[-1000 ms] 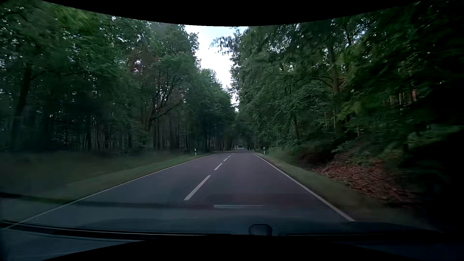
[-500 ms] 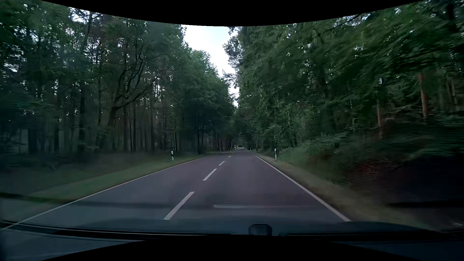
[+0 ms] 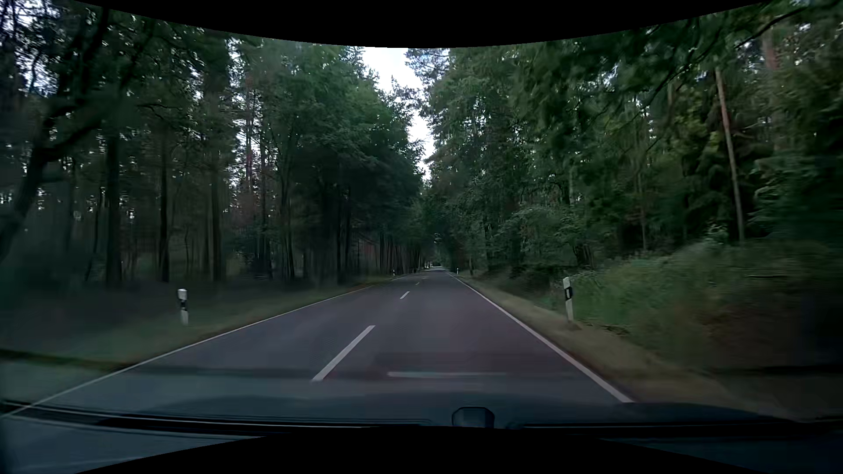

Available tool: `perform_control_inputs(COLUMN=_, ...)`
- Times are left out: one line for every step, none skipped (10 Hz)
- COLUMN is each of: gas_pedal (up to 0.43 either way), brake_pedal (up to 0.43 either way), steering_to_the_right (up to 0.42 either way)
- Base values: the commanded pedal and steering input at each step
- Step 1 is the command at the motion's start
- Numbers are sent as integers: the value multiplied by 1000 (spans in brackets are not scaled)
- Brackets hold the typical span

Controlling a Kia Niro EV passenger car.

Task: Follow the waypoints while adhering to traffic rules and regulations

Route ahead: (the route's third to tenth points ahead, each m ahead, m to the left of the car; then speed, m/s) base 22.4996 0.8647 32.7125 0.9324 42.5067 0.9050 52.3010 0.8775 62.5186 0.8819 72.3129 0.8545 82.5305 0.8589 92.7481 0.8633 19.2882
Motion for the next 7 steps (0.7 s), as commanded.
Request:
perform_control_inputs(gas_pedal=449, brake_pedal=0, steering_to_the_right=-3)
perform_control_inputs(gas_pedal=449, brake_pedal=0, steering_to_the_right=-3)
perform_control_inputs(gas_pedal=449, brake_pedal=0, steering_to_the_right=-4)
perform_control_inputs(gas_pedal=449, brake_pedal=0, steering_to_the_right=-4)
perform_control_inputs(gas_pedal=449, brake_pedal=0, steering_to_the_right=-5)
perform_control_inputs(gas_pedal=461, brake_pedal=0, steering_to_the_right=-6)
perform_control_inputs(gas_pedal=461, brake_pedal=0, steering_to_the_right=-5)
